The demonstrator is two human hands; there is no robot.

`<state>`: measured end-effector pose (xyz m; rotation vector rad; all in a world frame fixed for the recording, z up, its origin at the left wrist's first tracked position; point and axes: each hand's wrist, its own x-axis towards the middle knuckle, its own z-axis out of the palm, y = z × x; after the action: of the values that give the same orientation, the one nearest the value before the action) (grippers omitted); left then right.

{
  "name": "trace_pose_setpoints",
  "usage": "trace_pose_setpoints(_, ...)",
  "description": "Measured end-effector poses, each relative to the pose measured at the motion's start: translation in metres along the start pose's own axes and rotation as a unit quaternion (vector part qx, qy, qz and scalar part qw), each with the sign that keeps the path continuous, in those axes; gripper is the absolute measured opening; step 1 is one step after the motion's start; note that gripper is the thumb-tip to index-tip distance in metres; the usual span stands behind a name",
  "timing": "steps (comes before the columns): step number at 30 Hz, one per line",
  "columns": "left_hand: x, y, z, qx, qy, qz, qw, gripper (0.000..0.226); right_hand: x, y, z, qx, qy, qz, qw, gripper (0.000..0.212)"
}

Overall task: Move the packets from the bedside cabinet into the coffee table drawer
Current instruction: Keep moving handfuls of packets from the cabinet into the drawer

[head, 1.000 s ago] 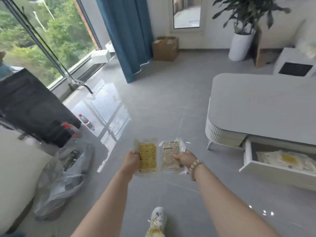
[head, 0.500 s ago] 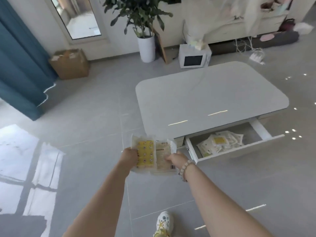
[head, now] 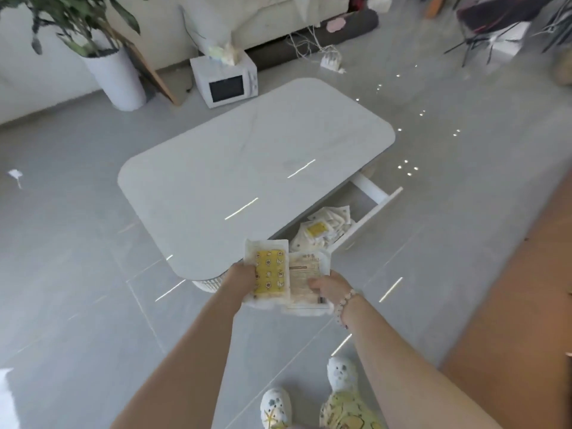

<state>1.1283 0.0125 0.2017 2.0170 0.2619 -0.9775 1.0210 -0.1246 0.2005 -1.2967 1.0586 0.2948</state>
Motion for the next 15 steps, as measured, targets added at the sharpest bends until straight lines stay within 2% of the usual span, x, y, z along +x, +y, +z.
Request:
trace_pose_setpoints(6, 0.022, 0.050, 0.041, 0.040, -0.016, 0.028, 0.999, 0.022, 0.032, -0.020, -0.043, 0.033, 0.032, -0.009, 0.999, 0.025)
trace_pose_setpoints(11, 0.061, 0.086, 0.082, 0.035, -0.016, 0.023, 0.999, 0.028, 0.072, -0.052, -0.085, -0.010, 0.019, -0.013, 1.000, 0.027)
trace_pose_setpoints(15, 0.090, 0.137, 0.122, 0.044, 0.003, 0.016, 0.999, 0.024, 0.123, -0.090, -0.137, -0.007, 0.008, -0.016, 1.000, 0.029)
